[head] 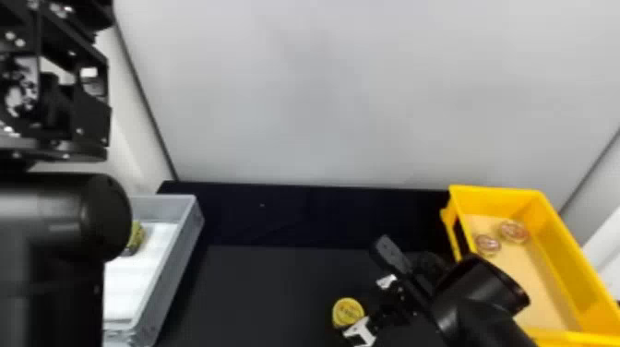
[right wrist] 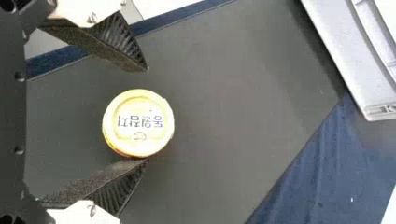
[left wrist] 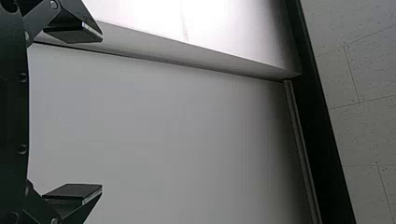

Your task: Pick up the round yellow can and place it in the yellow rectangular box

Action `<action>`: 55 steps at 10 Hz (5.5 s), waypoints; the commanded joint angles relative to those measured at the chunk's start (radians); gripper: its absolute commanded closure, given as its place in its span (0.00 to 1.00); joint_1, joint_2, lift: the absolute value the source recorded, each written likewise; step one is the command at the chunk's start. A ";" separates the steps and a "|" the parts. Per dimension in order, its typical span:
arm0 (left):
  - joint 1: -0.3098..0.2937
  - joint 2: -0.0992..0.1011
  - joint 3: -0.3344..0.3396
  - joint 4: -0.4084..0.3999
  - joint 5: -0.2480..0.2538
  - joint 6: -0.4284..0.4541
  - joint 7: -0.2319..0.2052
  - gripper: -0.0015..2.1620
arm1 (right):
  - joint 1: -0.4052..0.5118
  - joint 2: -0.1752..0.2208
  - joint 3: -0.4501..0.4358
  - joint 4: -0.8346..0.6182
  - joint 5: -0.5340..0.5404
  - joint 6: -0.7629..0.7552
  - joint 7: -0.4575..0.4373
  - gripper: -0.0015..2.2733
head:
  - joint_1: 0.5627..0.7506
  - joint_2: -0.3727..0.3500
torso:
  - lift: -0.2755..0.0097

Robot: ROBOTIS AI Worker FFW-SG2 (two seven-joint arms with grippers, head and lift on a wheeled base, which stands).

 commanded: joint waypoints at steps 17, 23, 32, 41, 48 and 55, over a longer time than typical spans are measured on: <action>0.011 0.021 0.014 -0.032 -0.006 0.049 -0.005 0.07 | 0.031 -0.108 -0.330 -0.634 0.264 0.250 0.048 0.29 | 0.53 0.59 | 0.95; 0.003 0.031 0.016 -0.037 -0.011 0.060 -0.009 0.07 | 0.040 -0.192 -0.500 -0.646 0.364 0.253 0.005 0.29 | 0.53 0.59 | 0.95; -0.003 0.034 0.011 -0.035 -0.012 0.061 -0.012 0.07 | 0.066 -0.200 -0.675 -0.289 0.218 0.173 -0.143 0.29 | 0.53 0.59 | 0.95; -0.011 0.031 0.000 -0.032 -0.012 0.061 -0.012 0.07 | 0.054 -0.233 -0.678 -0.090 0.032 0.179 -0.244 0.29 | 0.53 0.59 | 0.95; -0.011 0.032 0.002 -0.032 -0.012 0.060 -0.014 0.07 | 0.057 -0.236 -0.672 -0.090 0.009 0.252 -0.259 0.00 | 0.53 0.59 | 0.95; -0.009 0.035 0.010 -0.032 -0.012 0.063 -0.015 0.07 | 0.069 -0.229 -0.620 -0.906 -0.192 0.310 -0.571 0.04 | 0.53 0.59 | 0.95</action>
